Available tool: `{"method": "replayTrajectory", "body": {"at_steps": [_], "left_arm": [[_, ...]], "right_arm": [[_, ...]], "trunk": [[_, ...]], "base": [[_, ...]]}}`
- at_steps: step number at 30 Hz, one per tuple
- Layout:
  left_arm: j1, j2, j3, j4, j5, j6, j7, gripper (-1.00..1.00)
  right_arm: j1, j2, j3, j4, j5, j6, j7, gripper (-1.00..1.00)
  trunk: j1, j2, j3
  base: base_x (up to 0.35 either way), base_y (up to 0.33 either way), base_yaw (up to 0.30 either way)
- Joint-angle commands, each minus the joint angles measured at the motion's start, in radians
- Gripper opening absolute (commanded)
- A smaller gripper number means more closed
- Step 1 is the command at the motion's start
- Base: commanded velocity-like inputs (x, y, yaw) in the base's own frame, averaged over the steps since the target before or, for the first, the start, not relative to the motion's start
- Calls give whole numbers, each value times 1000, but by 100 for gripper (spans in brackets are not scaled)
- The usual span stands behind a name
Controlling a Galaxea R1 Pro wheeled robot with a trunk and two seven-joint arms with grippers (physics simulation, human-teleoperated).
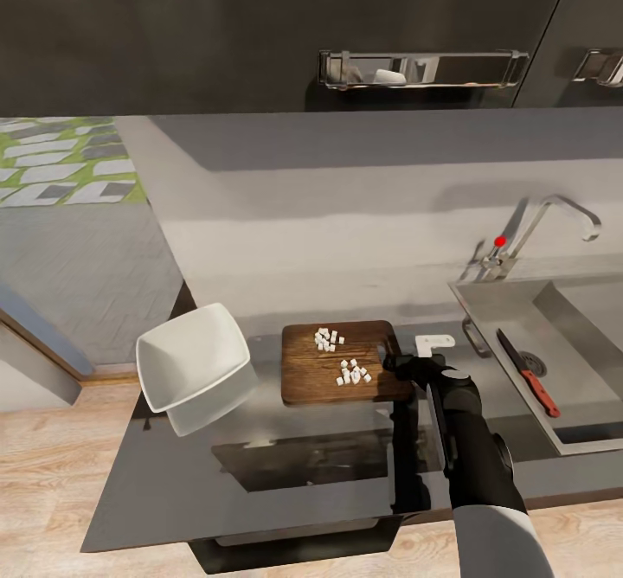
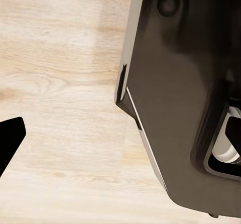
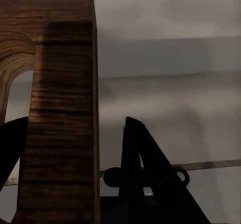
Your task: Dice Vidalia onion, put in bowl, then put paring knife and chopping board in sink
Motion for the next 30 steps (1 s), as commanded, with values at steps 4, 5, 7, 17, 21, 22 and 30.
{"method": "replayTrajectory", "body": {"at_steps": [4, 5, 7, 17, 21, 22, 30], "left_arm": [[0, 1, -1, -1, 11, 0, -5, 100], [0, 1, -1, -1, 11, 0, -5, 100], [0, 1, -1, -1, 11, 0, -5, 100], [0, 1, -1, -1, 11, 0, -5, 100], [0, 1, -1, 0, 11, 0, -5, 100], [0, 1, -1, 0, 11, 0, -5, 100], [0, 1, -1, 0, 11, 0, -5, 100]], "right_arm": [[0, 1, -3, -1, 29, 4, 10, -100], [0, 1, -3, -1, 29, 4, 10, -100], [0, 1, -3, -2, 30, 4, 9, -100], [0, 1, -3, -2, 31, 3, 9, -100], [0, 1, -3, -2, 31, 3, 9, -100], [0, 1, -3, -2, 31, 3, 9, -100], [0, 1, -3, -2, 32, 4, 8, -100]], "trunk": [[1, -1, -2], [1, -1, -1], [1, -1, 0], [1, -1, 15], [1, -1, 22], [1, -1, 23], [1, -1, 36]], "base": [[0, 0, 0], [0, 0, 0], [0, 0, 0], [0, 0, 0], [0, 0, 0], [0, 0, 0], [0, 0, 0]]}}
